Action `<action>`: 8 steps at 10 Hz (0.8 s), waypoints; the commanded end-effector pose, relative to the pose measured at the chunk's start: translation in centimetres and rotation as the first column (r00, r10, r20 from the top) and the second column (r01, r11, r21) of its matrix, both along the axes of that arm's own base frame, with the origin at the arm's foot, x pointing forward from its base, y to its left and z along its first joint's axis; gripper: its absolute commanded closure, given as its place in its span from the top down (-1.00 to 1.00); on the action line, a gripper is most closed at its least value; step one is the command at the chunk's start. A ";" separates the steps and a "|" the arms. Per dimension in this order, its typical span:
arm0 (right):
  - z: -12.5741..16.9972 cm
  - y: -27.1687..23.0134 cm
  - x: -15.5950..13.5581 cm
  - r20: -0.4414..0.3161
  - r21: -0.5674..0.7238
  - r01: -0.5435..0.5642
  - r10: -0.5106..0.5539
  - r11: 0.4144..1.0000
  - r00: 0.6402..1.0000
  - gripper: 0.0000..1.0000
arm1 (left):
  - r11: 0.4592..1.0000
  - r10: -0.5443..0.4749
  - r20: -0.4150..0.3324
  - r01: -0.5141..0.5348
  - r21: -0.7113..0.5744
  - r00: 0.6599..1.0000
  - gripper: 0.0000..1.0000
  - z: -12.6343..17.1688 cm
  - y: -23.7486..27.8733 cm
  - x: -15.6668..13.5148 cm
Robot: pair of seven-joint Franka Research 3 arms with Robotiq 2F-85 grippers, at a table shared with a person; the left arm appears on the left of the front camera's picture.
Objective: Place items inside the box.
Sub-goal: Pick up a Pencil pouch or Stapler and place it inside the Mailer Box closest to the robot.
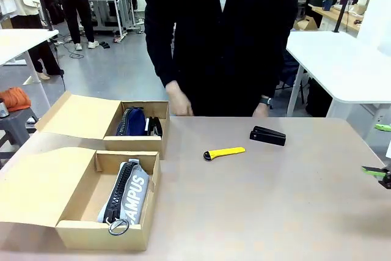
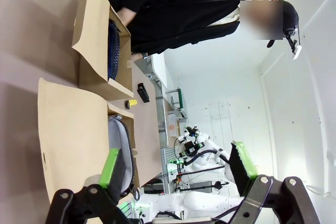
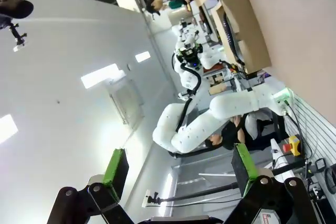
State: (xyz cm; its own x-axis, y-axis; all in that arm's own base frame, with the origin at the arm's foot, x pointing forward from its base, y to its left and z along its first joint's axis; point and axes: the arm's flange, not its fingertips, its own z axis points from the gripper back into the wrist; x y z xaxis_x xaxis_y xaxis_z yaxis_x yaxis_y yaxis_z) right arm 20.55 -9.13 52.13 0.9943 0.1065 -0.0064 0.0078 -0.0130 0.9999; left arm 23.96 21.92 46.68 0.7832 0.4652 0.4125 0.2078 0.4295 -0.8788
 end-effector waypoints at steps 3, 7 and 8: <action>-0.3 5.8 4.2 -0.022 -0.182 -0.132 0.130 0.974 0.991 1.00 | 1.000 -0.002 0.030 0.002 -0.005 1.000 1.00 0.0 -0.1 0.0; -3.5 24.7 12.6 -0.011 -0.399 -0.284 0.305 0.872 0.952 1.00 | 1.000 -0.002 0.030 0.002 -0.005 1.000 1.00 0.0 -0.1 0.0; -5.1 27.5 13.5 0.030 -0.511 -0.189 0.238 0.839 0.971 1.00 | 1.000 -0.002 0.030 0.002 -0.005 1.000 1.00 0.0 -0.1 0.0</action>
